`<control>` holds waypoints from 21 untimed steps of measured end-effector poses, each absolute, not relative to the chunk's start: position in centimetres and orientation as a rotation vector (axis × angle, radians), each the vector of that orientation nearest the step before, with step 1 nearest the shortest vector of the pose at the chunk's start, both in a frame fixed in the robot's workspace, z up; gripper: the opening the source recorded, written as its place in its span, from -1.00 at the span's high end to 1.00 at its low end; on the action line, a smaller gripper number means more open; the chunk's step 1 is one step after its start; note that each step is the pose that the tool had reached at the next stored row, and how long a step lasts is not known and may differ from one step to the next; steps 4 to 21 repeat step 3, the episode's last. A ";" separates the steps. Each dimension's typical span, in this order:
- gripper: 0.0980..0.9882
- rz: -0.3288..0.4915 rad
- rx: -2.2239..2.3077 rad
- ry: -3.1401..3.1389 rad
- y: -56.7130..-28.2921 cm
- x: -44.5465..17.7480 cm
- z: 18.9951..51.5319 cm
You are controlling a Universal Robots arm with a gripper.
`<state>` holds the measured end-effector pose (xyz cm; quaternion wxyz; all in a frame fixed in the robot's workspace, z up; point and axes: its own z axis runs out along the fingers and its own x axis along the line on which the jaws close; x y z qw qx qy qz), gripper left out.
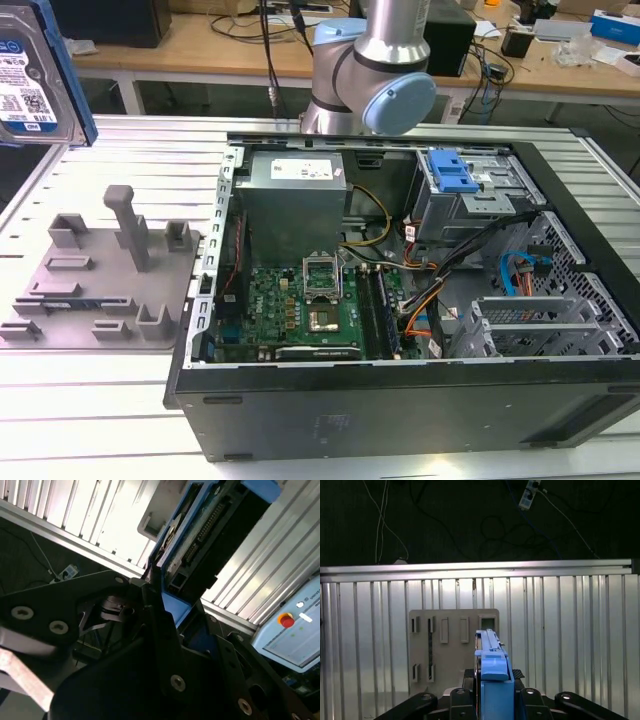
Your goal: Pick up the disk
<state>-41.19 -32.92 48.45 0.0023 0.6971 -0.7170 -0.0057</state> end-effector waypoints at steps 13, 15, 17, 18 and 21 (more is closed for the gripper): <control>0.39 -0.018 2.187 -2.249 -32.9 -41.2 48.5; 0.39 -0.018 2.187 -2.249 -32.9 -41.2 48.5; 0.39 -0.018 2.187 -2.249 -32.9 -41.2 48.5; 0.39 -0.018 2.187 -2.249 -32.9 -41.2 48.5; 0.39 -0.018 2.187 -2.249 -32.9 -41.2 48.5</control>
